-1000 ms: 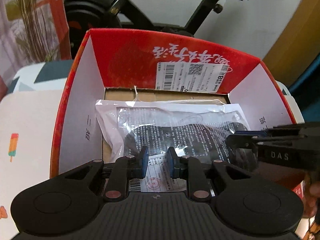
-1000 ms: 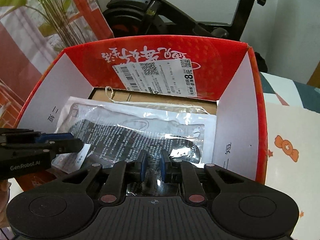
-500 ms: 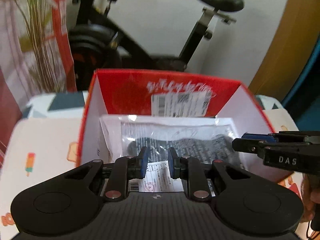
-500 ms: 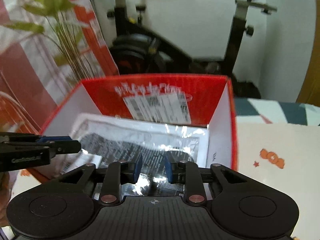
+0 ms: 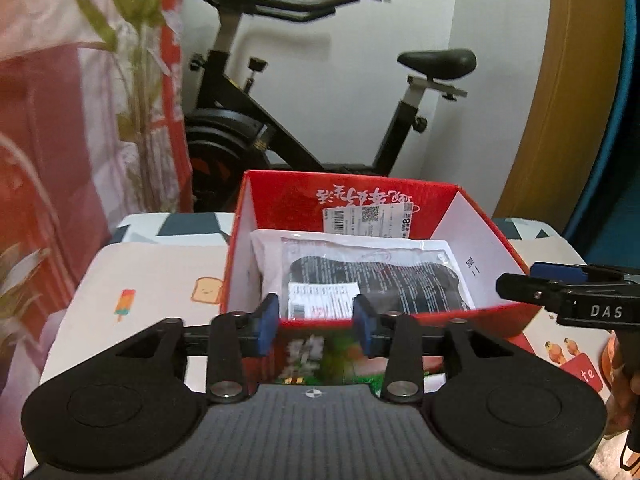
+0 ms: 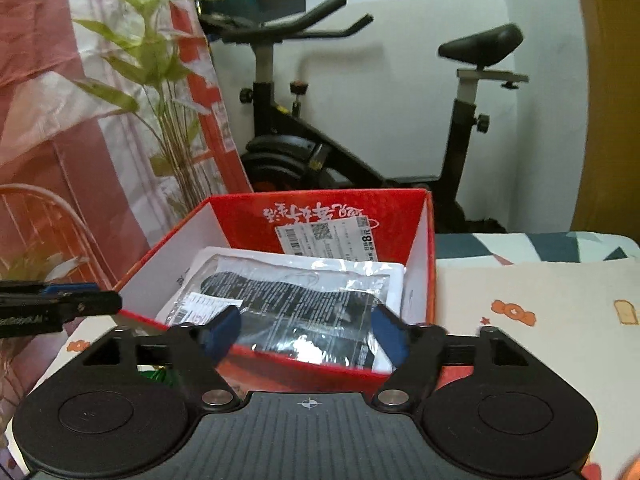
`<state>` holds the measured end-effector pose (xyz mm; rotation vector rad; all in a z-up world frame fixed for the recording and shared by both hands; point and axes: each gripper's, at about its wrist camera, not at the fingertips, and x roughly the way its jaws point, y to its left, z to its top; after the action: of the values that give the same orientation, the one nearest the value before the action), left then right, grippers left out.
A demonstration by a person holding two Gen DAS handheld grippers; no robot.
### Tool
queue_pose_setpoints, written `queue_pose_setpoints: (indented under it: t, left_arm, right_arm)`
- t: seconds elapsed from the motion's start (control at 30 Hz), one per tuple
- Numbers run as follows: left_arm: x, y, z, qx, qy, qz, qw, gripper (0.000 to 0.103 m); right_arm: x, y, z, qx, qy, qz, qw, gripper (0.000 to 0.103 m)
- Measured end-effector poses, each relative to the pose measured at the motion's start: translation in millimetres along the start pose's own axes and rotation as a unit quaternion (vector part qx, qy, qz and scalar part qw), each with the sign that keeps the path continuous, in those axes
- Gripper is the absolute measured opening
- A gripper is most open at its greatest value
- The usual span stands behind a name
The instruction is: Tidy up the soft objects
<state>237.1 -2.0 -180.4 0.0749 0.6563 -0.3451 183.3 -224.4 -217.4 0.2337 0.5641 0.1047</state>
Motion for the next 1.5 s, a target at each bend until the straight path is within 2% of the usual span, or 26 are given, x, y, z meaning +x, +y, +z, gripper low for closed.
queue_pose_setpoints:
  t: [0.13,0.23,0.4,0.63,0.83,0.93,1.07,1.33,1.5]
  left_arm:
    - [-22.6,-1.5,-20.7,-0.01,-0.023,0.006,0.9997,0.052]
    - [-36.6,-0.5,-38.0,-0.028,-0.032,0.003,0.9991,0.052]
    - [-51.2,0.1,-70.2,-0.038,-0.029,0.006,0.9988,0.052]
    - [-56.2,2.2,-112.0,-0.049,-0.004,0.005,0.9988,0.052]
    - [-43.4,-2.7,-141.8,-0.051,0.027,0.007,0.9983,0.052]
    - [-35.6,-8.1,-147.2,-0.039,0.043,0.005,0.9983,0.052]
    - [-33.2,-12.6,-149.8,-0.027,0.041,0.007,0.9988,0.052]
    - [-24.5,-8.4,-155.2,-0.041,0.048,0.015,0.9979,0.052]
    - [-21.6,-5.9,-155.6,-0.049,0.038,0.013,0.998,0.053]
  right_arm:
    - [-22.6,3.8,-19.7,0.004,-0.026,0.008,1.0,0.082]
    - [-36.4,6.8,-36.8,-0.002,-0.04,0.011,0.999,0.089]
    - [-50.9,10.4,-69.5,-0.009,-0.048,0.01,0.999,0.09]
    - [-57.1,10.4,-113.8,-0.013,-0.036,0.004,0.999,0.088]
    - [-54.0,15.5,-135.9,-0.019,-0.025,0.009,0.999,0.086]
    - [-50.1,19.2,-142.1,-0.026,-0.02,0.012,0.999,0.085]
    - [-45.2,23.5,-150.2,-0.04,-0.015,0.021,0.999,0.083]
    - [-29.7,26.7,-160.6,-0.046,0.011,0.036,0.998,0.071]
    - [-23.5,24.3,-163.9,-0.041,0.018,0.034,0.998,0.071]
